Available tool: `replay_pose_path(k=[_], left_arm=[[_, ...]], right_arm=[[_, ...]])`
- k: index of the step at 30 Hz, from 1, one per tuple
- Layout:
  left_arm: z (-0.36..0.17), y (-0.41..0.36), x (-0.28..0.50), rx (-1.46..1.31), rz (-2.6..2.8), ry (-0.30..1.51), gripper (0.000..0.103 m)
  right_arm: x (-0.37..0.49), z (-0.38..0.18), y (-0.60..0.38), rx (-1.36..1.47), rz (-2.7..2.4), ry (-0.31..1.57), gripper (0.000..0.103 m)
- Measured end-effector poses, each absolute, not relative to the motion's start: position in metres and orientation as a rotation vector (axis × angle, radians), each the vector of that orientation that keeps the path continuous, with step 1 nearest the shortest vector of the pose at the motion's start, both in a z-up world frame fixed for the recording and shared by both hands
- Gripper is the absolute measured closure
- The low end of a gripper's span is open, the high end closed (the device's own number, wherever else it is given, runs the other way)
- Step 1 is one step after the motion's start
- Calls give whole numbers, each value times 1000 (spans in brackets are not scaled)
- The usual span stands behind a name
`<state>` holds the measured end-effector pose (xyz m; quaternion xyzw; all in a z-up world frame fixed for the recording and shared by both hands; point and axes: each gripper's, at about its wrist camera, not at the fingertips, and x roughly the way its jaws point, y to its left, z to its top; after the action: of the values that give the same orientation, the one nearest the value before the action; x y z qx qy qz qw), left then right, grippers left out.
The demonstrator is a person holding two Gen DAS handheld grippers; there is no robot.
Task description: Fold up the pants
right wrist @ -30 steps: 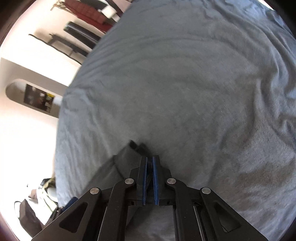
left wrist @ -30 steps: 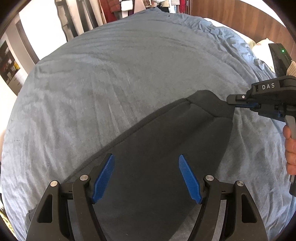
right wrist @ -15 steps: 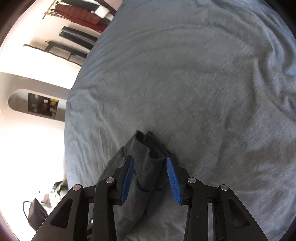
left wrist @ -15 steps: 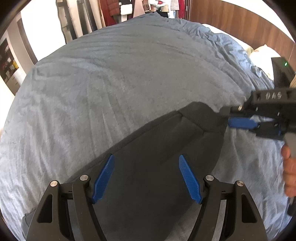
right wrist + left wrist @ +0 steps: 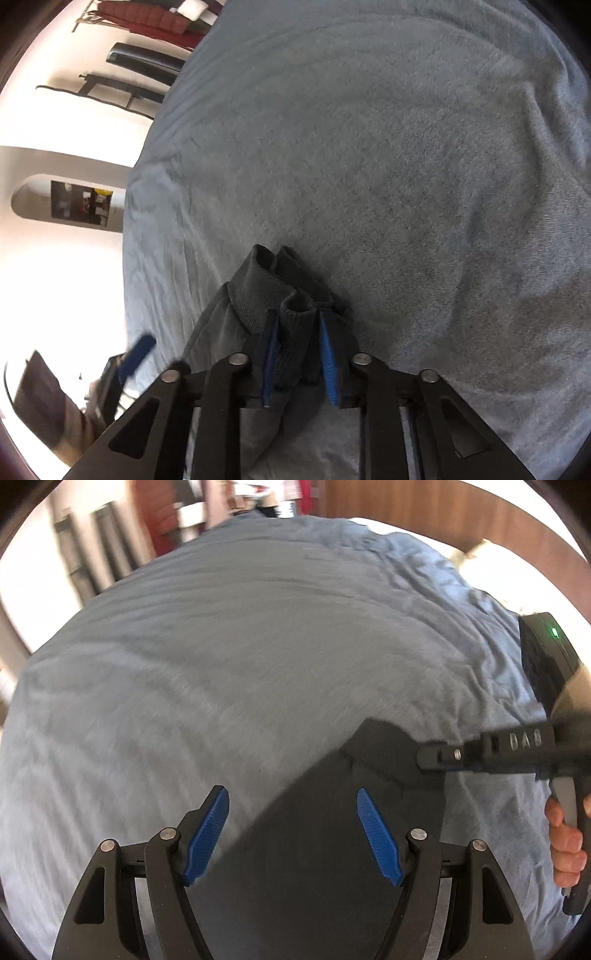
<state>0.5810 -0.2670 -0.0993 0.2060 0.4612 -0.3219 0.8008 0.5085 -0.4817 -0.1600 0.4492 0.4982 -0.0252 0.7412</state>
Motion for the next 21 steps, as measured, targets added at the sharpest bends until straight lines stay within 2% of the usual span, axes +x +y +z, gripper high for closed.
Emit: replay_pose_path(k=[6, 8, 10, 13, 21], left_arm=[[-105, -295, 611, 465, -863, 1059, 33], [-111, -309, 613, 492, -918, 1075, 39], [-122, -328, 614, 538, -972, 1116, 51], [-134, -344, 611, 601, -1020, 1141, 57], [-156, -357, 624, 594, -1056, 1241, 60]], right_arm=[[493, -152, -479, 933, -76, 1035, 91], [491, -149, -477, 897, -74, 1027, 91], [489, -149, -477, 883, -75, 1024, 91], [486, -155, -482, 924, -68, 1010, 91], [480, -175, -487, 1004, -73, 1018, 91]])
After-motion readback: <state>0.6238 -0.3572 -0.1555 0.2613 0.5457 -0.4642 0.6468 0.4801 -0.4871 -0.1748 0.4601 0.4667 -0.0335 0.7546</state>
